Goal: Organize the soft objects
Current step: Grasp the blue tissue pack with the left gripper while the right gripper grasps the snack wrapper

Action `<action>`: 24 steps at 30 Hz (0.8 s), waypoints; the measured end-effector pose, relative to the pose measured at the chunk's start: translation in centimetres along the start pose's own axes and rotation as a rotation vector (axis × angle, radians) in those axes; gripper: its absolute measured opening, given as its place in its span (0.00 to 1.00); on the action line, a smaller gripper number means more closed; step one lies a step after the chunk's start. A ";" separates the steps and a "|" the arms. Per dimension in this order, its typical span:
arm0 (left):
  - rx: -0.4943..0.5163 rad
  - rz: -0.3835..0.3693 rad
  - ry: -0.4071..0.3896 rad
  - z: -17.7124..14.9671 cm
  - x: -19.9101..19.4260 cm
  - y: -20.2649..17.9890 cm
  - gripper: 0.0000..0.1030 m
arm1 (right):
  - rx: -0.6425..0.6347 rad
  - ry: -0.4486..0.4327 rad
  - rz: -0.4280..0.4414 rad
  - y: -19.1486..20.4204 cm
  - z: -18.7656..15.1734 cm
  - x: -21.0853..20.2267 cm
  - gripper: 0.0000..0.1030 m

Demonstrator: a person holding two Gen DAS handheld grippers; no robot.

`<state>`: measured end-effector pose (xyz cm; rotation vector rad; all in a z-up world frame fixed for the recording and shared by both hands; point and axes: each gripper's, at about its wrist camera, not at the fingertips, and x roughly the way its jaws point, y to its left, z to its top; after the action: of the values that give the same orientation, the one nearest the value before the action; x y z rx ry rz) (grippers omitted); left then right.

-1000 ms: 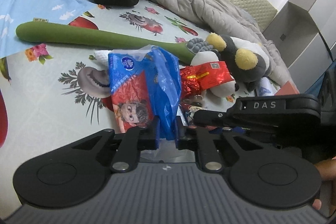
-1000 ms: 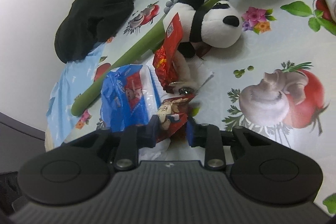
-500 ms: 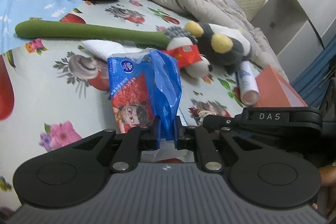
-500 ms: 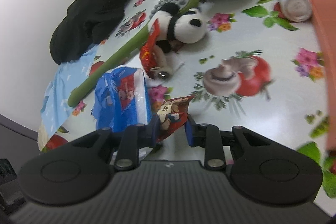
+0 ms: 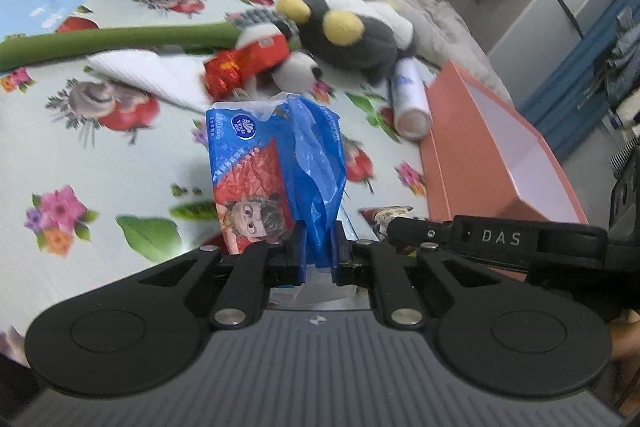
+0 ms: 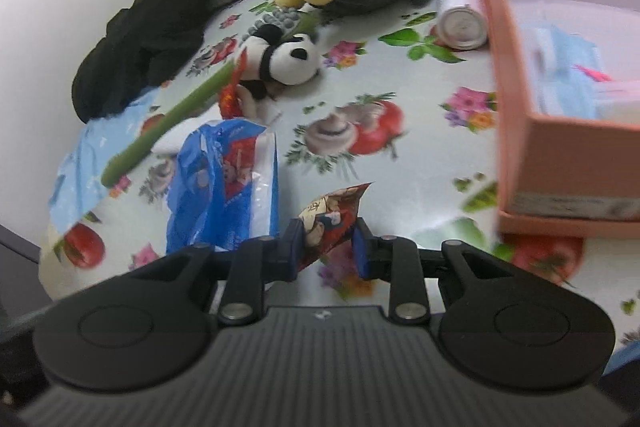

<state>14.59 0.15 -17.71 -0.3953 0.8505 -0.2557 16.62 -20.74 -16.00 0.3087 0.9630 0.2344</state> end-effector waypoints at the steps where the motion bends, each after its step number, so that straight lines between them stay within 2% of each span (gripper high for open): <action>1: 0.008 -0.003 0.011 -0.3 0.0 -0.2 0.12 | -0.001 0.000 -0.010 -0.3 -0.3 -0.2 0.25; 9: 0.046 0.023 0.083 -1.3 0.7 -0.9 0.14 | 0.021 0.017 -0.062 -2.7 -2.6 -0.5 0.26; 10: 0.047 0.027 0.085 -1.3 0.8 -0.8 0.16 | 0.020 0.012 -0.060 -2.9 -2.7 -0.7 0.27; 11: 0.044 0.021 0.084 -1.3 0.7 -0.7 0.23 | 0.012 0.001 -0.063 -2.9 -2.9 -0.9 0.27; 12: 0.037 0.017 0.082 -1.2 0.6 -0.6 0.29 | -0.009 -0.015 -0.071 -2.7 -2.9 -1.2 0.28; 13: 0.025 0.016 0.079 -1.1 0.5 -0.5 0.40 | -0.035 -0.027 -0.072 -2.6 -3.0 -1.5 0.29; 14: 0.020 0.017 0.073 -1.0 0.4 -0.4 0.44 | -0.067 -0.039 -0.070 -2.3 -3.0 -1.8 0.29; 18: 0.001 0.012 0.054 -0.3 0.0 -0.3 0.50 | -0.185 -0.072 -0.046 -0.9 -2.9 -2.1 0.42; 21: -0.015 0.019 0.046 0.0 0.1 -0.2 0.51 | -0.285 -0.077 -0.035 0.5 -2.9 -1.6 0.41; 24: -0.029 0.022 0.044 0.2 0.2 0.0 0.51 | -0.418 -0.093 -0.060 2.0 -3.3 -1.0 0.41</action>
<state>14.81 0.11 -17.72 -0.4082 0.9026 -0.2325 13.22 -18.72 -16.28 -0.0921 0.8073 0.3558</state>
